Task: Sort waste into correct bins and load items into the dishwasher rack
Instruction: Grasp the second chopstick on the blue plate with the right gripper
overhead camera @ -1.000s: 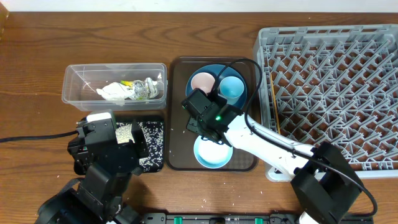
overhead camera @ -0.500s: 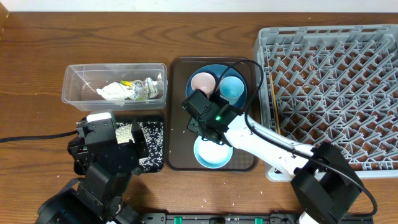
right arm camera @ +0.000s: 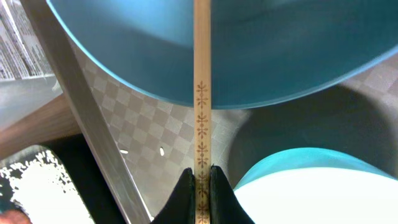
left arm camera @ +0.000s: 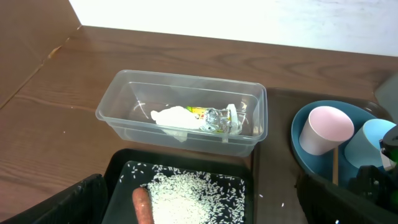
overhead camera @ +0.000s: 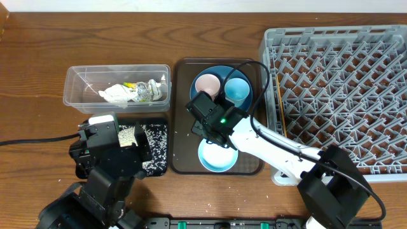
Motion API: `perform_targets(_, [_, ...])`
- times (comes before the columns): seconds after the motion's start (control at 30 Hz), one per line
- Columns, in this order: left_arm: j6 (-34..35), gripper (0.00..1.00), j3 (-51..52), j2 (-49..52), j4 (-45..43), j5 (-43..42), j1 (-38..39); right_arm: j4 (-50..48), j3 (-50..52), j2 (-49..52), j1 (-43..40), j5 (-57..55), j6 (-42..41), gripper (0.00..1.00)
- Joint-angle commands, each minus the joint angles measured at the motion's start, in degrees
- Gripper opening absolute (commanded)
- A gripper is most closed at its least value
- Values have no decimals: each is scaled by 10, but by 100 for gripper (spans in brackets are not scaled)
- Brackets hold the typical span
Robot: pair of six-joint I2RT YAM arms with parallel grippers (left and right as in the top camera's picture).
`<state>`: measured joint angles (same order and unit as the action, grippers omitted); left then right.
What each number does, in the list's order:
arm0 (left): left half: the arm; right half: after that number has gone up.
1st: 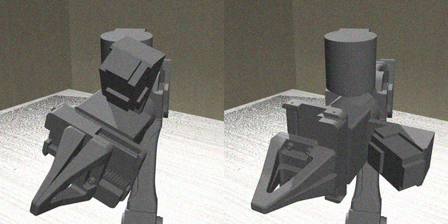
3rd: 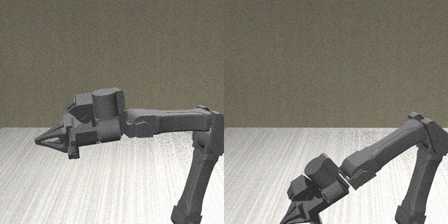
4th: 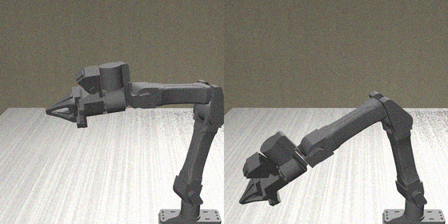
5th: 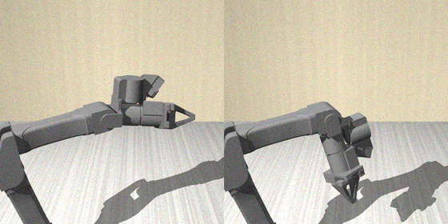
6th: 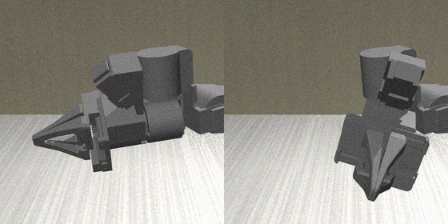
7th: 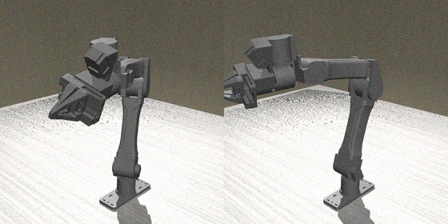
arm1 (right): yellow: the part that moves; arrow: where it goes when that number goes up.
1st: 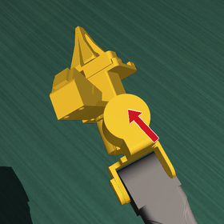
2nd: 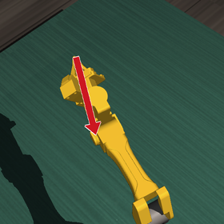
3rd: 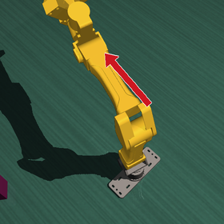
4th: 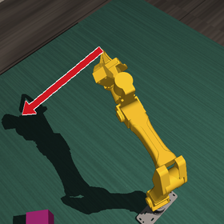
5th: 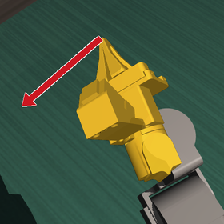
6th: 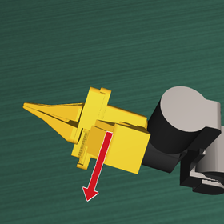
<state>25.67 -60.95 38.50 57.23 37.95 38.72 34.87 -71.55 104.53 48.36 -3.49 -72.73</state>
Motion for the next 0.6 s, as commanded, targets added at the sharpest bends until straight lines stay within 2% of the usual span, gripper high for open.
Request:
perform_targets(0.0, [3,99,-9,0,2,15,-2,0,-2,5,4,-12,17,1])
perform_targets(0.23, [3,99,-9,0,2,15,-2,0,-2,-11,3,-13,35,1])
perform_targets(0.57, [3,99,-9,0,2,15,-2,17,-3,-87,-5,-12,97,1])
